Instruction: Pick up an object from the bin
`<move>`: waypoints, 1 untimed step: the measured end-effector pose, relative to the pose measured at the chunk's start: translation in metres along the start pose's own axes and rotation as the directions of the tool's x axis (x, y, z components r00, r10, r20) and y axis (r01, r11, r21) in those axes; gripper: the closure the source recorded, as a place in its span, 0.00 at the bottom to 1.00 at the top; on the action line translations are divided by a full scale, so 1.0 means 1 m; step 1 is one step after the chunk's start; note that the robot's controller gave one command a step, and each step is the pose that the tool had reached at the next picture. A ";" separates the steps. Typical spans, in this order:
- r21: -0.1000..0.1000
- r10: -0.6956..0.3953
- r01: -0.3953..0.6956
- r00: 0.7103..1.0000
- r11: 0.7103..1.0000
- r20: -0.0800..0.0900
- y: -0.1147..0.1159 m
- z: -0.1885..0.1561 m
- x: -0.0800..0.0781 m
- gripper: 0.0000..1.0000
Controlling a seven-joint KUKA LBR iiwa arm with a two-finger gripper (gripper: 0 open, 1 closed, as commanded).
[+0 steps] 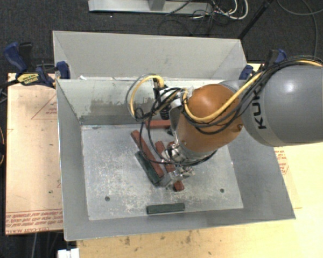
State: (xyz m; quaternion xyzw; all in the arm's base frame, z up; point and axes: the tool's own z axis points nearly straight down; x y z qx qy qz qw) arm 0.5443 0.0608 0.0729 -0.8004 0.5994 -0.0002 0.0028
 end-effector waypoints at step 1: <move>-0.011 0.007 -0.007 1.000 1.000 0.002 0.009 -0.045 -0.005 1.00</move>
Offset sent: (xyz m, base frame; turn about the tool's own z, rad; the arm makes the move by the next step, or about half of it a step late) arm -0.0181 0.0013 0.1343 0.0115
